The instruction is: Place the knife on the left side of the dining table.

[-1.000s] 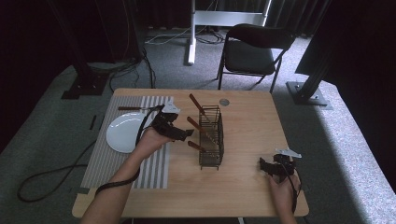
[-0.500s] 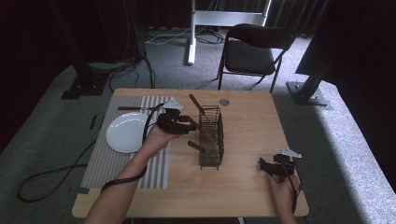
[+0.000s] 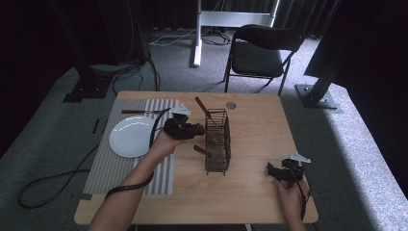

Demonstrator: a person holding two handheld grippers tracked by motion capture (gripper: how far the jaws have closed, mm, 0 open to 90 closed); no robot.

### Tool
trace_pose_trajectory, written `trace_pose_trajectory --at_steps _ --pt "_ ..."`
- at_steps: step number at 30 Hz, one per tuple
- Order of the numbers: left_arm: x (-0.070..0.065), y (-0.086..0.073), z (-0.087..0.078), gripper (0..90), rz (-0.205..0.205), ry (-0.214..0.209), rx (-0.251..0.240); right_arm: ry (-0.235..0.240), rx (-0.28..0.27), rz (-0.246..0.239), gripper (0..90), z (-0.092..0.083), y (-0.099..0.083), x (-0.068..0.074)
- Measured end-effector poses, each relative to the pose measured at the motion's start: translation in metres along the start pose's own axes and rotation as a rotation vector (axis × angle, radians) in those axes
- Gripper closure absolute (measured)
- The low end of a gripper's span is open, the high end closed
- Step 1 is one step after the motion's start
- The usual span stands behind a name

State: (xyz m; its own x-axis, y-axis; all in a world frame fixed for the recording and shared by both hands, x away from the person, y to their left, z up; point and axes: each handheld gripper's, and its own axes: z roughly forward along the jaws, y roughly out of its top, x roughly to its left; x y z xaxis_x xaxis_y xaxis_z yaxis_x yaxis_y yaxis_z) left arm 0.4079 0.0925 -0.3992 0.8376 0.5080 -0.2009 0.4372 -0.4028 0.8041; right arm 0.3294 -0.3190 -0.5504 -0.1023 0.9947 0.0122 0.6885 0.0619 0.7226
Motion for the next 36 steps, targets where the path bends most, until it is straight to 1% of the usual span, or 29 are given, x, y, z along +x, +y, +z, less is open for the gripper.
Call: trace_pose_trajectory --at_steps 2,4,6,9,10,11,12,13,15,17,19,20,21,22,24,25,26,28,29,30,32,33,35,36 --pt "-0.004 0.000 0.000 75.1 0.025 0.004 0.000 0.000 0.000 0.000 11.6 0.000 0.000 0.000" --pt "-0.006 0.001 0.001 75.2 0.032 0.009 -0.003 0.001 0.000 0.001 11.6 0.000 0.000 0.000" --pt "-0.007 0.001 0.001 75.3 0.029 0.012 0.000 0.000 0.000 0.000 11.6 0.000 0.000 0.000" --pt "-0.010 0.002 -0.001 75.5 0.044 0.013 -0.001 0.000 0.000 0.000 11.6 0.000 0.000 0.000" --pt "-0.010 0.003 -0.002 75.5 0.048 0.008 -0.008 0.000 0.000 0.001 11.6 0.000 0.000 0.000" --pt "-0.011 0.003 -0.004 75.5 0.037 -0.003 -0.015 0.000 0.000 0.001 11.6 0.000 0.000 0.000" --pt "-0.011 0.004 -0.006 75.5 0.041 -0.008 -0.017 0.000 0.000 0.000 11.6 0.000 0.000 0.000" --pt "-0.012 0.005 -0.008 75.6 0.041 -0.002 -0.024 0.000 -0.001 -0.001 11.6 0.000 0.000 0.000" --pt "-0.014 0.008 -0.012 75.5 0.048 -0.008 -0.025 0.000 -0.001 0.000 11.6 0.000 0.000 0.000" --pt "-0.017 0.011 -0.016 75.5 0.058 0.002 -0.022 0.000 -0.001 0.000 11.6 0.000 0.000 0.000" --pt "-0.018 0.013 -0.021 75.6 0.059 0.003 -0.033 0.000 -0.001 0.000 11.6 0.000 0.000 0.000" --pt "-0.019 0.014 -0.023 75.6 0.063 0.009 -0.034 0.000 -0.001 0.000 11.6 0.000 0.000 0.000" --pt "-0.019 0.015 -0.026 75.6 0.063 0.013 -0.042 0.000 -0.001 0.000 11.6 0.000 0.000 0.000" --pt "-0.019 0.015 -0.028 75.6 0.059 0.005 -0.047 0.000 -0.001 0.000 11.6 0.000 0.000 0.000" --pt "-0.021 0.017 -0.033 75.6 0.060 0.016 -0.055 0.000 -0.001 0.000 11.6 0.000 0.000 0.000" --pt "-0.021 0.018 -0.036 75.6 0.061 0.005 -0.056 0.000 -0.001 0.000 11.6 0.000 0.000 0.000" --pt "-0.022 0.018 -0.039 75.6 0.059 0.009 -0.064 0.000 -0.001 0.000 11.6 0.000 0.000 0.000" --pt "-0.024 0.020 -0.044 75.6 0.067 0.009 -0.065 0.000 -0.001 0.000 11.6 0.000 0.000 0.000" --pt "-0.025 0.020 -0.046 75.6 0.064 0.021 -0.071 0.000 -0.001 0.000 11.6 0.000 0.000 0.000" --pt "-0.025 0.021 -0.049 75.6 0.066 0.021 -0.064 0.000 -0.001 0.000 11.6 0.000 0.000 0.000" --pt "-0.025 0.022 -0.054 75.5 0.062 0.026 -0.079 0.000 -0.001 0.000 11.6 0.000 0.000 0.000" --pt "-0.025 0.023 -0.057 75.5 0.061 0.020 -0.080 0.000 0.000 -0.001 11.6 0.000 0.000 0.000" --pt "-0.025 0.024 -0.063 75.5 0.053 0.019 -0.100 0.000 0.000 -0.001 11.6 0.000 0.000 0.000" --pt "-0.025 0.025 -0.066 75.6 0.058 0.018 -0.100 0.000 0.000 -0.001 11.6 0.000 0.000 0.000"
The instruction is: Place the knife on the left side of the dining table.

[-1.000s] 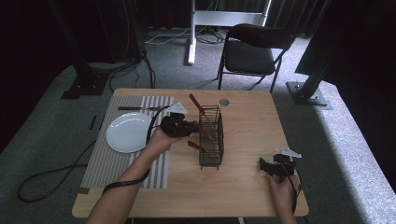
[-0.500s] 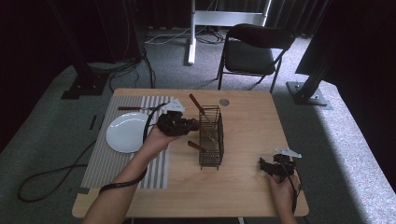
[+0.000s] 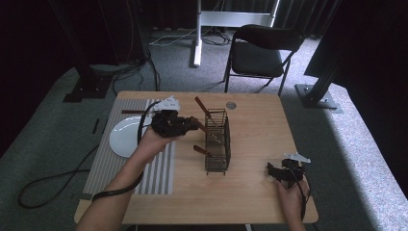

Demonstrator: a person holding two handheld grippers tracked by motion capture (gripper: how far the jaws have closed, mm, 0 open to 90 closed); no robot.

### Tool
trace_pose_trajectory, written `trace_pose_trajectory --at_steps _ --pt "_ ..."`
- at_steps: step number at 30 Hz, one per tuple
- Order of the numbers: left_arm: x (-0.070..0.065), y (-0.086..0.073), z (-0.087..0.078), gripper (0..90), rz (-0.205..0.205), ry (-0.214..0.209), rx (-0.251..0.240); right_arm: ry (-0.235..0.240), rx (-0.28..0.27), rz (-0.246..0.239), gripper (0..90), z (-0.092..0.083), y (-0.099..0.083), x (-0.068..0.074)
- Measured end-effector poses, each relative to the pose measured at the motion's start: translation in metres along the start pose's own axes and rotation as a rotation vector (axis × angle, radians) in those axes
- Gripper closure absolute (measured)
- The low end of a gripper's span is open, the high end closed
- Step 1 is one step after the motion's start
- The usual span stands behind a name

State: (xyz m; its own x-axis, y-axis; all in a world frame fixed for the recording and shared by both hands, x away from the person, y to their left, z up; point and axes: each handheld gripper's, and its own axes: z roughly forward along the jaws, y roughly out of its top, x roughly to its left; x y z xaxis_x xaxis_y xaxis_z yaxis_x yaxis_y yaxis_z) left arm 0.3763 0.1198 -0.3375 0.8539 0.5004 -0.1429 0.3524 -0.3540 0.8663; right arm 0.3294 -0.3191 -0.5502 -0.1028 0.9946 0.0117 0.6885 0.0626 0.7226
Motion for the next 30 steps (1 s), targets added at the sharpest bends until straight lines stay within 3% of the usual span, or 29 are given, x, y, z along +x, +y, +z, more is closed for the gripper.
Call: trace_pose_trajectory --at_steps 6,16,30 --pt "-0.003 0.005 -0.016 75.6 0.009 0.034 -0.017 0.000 0.000 0.000 11.6 0.000 0.000 0.000" --pt "-0.002 0.007 -0.047 75.6 0.002 0.041 -0.050 0.000 0.000 0.000 11.6 0.000 0.000 0.000" --pt "0.013 -0.020 -0.088 75.6 -0.054 0.120 -0.074 0.000 0.000 0.000 11.6 0.000 0.000 0.000"
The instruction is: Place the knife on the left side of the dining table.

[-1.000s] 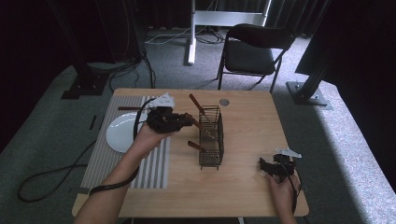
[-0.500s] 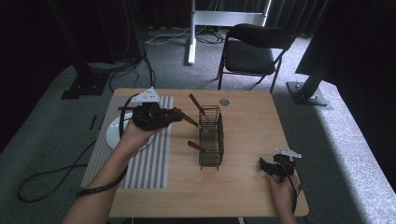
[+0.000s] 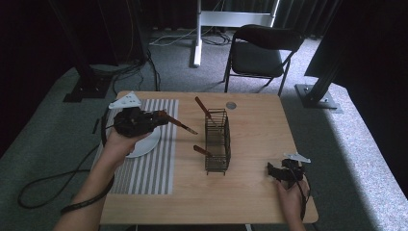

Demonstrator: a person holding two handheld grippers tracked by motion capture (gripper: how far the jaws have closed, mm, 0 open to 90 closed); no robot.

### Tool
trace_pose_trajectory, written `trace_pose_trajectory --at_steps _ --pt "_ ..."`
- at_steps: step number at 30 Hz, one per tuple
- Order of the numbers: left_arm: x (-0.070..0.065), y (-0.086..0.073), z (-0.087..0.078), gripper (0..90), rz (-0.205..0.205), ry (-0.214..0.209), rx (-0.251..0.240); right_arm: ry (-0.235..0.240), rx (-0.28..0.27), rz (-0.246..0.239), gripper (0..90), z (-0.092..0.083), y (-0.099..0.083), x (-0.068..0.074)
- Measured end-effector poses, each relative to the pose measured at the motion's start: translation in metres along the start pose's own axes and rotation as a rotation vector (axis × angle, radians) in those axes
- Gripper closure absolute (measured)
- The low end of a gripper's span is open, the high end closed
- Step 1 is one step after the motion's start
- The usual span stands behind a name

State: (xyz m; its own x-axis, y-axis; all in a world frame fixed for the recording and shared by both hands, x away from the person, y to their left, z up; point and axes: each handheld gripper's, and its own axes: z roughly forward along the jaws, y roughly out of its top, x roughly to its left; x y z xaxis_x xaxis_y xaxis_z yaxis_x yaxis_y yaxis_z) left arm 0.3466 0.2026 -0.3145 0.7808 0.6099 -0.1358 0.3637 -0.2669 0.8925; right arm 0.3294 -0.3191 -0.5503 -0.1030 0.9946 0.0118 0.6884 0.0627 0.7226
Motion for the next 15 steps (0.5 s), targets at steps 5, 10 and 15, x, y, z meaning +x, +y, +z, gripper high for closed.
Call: trace_pose_trajectory --at_steps 5,10,15 --pt "0.010 -0.020 -0.012 75.6 -0.032 0.027 0.019 0.000 0.000 0.000 11.6 0.000 0.000 0.000" --pt "0.021 -0.042 -0.024 75.6 -0.071 0.053 0.039 0.000 0.000 0.000 11.6 0.000 0.000 0.000" --pt "0.029 -0.064 -0.033 75.6 -0.108 0.072 0.049 0.000 0.000 0.001 11.6 0.000 0.000 0.000"
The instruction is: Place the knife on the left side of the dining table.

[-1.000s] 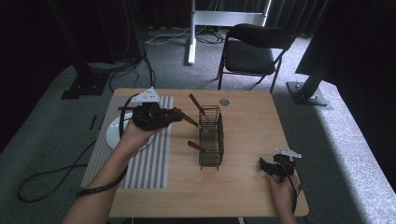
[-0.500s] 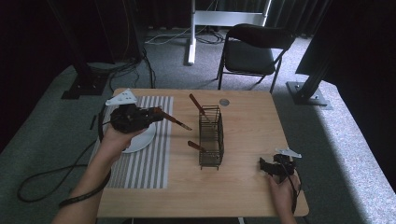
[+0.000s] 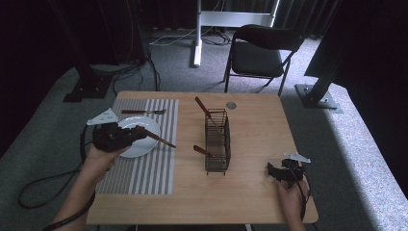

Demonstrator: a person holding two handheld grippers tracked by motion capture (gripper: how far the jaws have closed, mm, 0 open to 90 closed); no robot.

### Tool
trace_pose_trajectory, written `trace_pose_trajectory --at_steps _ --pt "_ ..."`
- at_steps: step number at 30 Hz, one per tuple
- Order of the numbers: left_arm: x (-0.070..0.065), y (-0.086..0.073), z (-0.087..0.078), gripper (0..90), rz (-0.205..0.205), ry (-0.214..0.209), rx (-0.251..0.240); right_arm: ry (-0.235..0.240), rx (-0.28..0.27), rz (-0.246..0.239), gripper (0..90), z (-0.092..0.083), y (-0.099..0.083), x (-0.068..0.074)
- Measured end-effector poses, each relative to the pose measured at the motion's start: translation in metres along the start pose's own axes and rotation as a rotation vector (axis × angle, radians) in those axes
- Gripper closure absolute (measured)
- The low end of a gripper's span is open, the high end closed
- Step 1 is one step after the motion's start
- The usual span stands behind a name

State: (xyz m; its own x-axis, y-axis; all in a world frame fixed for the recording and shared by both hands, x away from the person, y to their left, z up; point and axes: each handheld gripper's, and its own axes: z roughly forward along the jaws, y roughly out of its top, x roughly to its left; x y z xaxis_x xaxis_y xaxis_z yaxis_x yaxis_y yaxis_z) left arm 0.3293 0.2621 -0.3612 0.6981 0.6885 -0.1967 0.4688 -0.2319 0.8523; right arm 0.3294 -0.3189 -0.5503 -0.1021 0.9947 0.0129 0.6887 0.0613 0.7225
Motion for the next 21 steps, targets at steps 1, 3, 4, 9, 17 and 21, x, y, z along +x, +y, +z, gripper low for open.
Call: trace_pose_trajectory --at_steps 1,3,4,9,17,21 --pt "0.002 -0.004 -0.001 75.6 -0.001 0.002 0.006 0.000 0.000 -0.002 11.6 0.000 0.000 0.000" --pt "0.006 -0.011 -0.004 75.6 -0.014 0.009 0.015 0.000 0.000 -0.001 11.6 0.000 0.000 0.000" --pt "0.007 -0.015 -0.005 75.6 -0.020 0.015 0.015 0.000 0.000 -0.001 11.6 0.000 0.000 0.000" --pt "0.014 -0.032 -0.009 75.6 -0.050 0.028 0.042 0.000 0.000 -0.001 11.6 0.000 0.000 0.000" --pt "0.019 -0.053 -0.011 75.6 -0.081 0.015 0.068 0.000 0.000 -0.001 11.6 0.000 0.000 0.000" --pt "0.021 -0.060 -0.008 75.6 -0.105 0.017 0.083 0.000 0.000 -0.002 11.6 0.000 0.000 0.000"
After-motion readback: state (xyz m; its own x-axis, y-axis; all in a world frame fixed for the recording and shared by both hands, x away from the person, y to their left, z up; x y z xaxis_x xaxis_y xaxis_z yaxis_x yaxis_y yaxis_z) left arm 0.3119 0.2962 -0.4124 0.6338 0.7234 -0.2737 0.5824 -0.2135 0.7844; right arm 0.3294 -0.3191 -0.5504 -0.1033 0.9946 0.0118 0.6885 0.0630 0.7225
